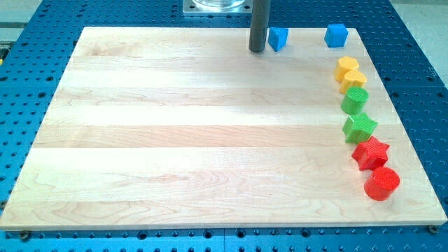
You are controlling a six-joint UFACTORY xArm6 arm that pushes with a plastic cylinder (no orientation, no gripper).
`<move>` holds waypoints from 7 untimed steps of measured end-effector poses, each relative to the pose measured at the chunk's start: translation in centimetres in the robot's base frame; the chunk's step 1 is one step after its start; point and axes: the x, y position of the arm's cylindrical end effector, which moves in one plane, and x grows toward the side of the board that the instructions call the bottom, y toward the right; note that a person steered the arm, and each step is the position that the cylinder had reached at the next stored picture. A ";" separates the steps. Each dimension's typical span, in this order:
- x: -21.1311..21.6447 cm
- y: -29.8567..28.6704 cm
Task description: Push the hexagon horizontally to the triangle
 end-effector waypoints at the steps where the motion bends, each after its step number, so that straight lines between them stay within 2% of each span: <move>1: -0.5 1.5; 2: -0.1 5.2; 3: 1.7 6.2; 5: 4.3 21.8; 6: 8.8 21.8; 7: 6.7 13.5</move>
